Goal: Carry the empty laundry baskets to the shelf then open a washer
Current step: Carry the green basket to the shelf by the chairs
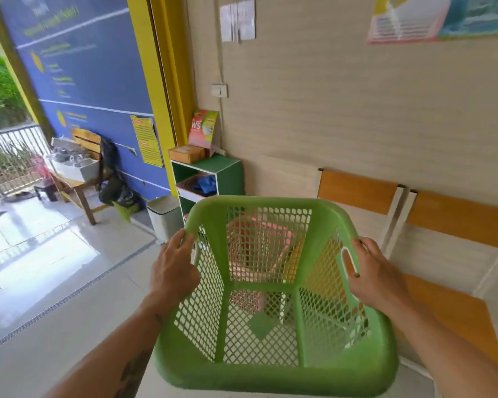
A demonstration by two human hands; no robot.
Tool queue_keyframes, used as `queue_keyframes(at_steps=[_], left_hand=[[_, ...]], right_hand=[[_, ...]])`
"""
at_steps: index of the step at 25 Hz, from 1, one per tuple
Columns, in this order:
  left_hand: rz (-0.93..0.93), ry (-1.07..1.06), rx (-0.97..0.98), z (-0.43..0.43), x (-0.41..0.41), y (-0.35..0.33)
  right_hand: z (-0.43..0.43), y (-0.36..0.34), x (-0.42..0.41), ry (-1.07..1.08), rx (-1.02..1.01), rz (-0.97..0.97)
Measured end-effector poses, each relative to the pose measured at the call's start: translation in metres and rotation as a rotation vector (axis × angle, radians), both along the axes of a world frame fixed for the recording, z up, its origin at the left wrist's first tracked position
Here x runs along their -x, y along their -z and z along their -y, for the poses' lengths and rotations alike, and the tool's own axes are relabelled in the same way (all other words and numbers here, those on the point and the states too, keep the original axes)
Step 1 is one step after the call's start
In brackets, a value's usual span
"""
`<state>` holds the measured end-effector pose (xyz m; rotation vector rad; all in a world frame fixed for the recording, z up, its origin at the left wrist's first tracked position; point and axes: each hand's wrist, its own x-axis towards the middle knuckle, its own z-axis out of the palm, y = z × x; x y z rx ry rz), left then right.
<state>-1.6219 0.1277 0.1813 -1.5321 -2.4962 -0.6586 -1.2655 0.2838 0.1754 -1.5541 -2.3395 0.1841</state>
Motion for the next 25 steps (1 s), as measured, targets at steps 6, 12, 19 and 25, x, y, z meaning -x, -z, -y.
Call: queue_keyframes(at_steps=[6,12,19,25], left_hand=[[-0.076,0.118,-0.013,-0.142,0.1,-0.023],[-0.207,0.185,-0.016,-0.305,0.158,-0.043],[-0.237,0.212,0.021,-0.451,0.221,-0.036],[-0.125,0.346,0.132,-0.557,0.284,0.035]], right_hand=[[-0.101,-0.016,0.083,0.103,-0.001,-0.032],[-0.232,-0.014,0.132,0.139,-0.01,-0.091],[-0.362,0.005,0.191,0.162,0.049,-0.111],[-0.43,0.057,0.247,0.276,0.195,-0.058]])
